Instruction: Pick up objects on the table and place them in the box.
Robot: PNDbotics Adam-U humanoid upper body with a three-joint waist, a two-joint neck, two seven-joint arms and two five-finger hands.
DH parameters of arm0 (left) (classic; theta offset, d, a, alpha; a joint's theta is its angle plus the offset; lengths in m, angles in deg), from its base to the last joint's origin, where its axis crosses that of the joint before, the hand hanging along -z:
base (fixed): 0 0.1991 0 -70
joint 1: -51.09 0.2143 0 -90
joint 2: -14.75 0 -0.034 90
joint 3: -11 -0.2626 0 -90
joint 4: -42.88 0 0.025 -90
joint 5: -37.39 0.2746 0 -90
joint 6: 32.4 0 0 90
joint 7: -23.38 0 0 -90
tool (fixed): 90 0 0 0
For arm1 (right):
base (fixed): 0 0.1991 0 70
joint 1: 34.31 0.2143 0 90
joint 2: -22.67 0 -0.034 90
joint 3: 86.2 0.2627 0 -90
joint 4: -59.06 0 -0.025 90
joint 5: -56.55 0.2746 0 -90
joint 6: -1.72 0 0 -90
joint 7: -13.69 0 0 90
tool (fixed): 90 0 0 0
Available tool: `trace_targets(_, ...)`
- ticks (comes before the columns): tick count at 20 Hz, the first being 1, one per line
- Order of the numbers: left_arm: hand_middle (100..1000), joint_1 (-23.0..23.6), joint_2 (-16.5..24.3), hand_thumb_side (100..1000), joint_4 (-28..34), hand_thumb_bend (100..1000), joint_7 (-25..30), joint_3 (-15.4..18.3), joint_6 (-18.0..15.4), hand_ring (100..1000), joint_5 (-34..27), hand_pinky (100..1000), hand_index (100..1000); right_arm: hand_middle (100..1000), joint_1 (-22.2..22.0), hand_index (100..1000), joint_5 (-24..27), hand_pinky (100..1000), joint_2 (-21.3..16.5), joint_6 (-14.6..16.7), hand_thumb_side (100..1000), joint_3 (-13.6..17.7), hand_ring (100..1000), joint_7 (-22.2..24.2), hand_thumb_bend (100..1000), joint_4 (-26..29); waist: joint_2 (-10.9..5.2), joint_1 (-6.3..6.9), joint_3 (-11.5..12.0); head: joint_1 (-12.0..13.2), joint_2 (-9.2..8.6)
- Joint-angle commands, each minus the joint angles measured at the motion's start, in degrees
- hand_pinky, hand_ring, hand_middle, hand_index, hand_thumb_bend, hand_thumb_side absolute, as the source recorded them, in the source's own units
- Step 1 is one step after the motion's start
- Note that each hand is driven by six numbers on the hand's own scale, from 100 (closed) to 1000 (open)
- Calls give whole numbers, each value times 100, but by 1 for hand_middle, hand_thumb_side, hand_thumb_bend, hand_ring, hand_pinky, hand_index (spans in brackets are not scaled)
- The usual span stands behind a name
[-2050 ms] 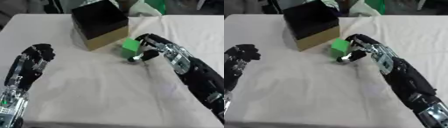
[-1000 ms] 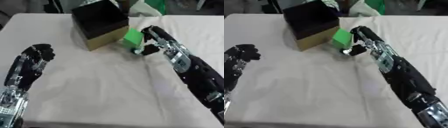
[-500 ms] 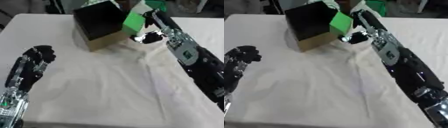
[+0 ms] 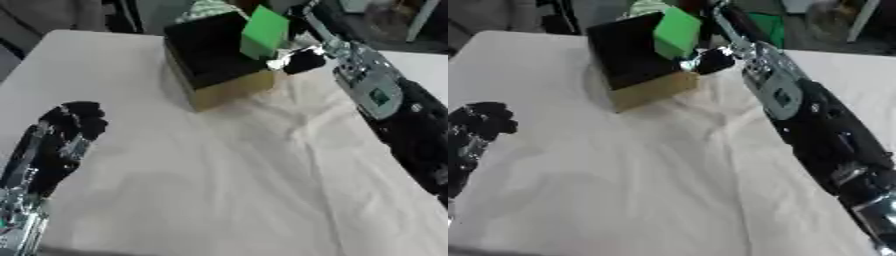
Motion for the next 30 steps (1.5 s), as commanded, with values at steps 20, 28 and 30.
trace_targets(20,602,-615,-129,521,293,458,384,-302,33,628,-248,670,726,785,443,875,-316,710,-74,311,455,736,710,-90,567,-1301,223,-121,835,-574,-452)
trace_targets(28,602,-608,-139,519,278,460,381,-301,42,628,-251,669,726,893,422,935,-383,744,-70,357,521,712,769,-91,711,-1172,198,-127,786,-512,-465)
trace_targets(30,602,-605,-142,518,272,461,379,-301,45,627,-252,669,726,904,412,939,-371,744,-78,344,516,701,769,-114,716,-1129,186,-126,772,-507,-466)
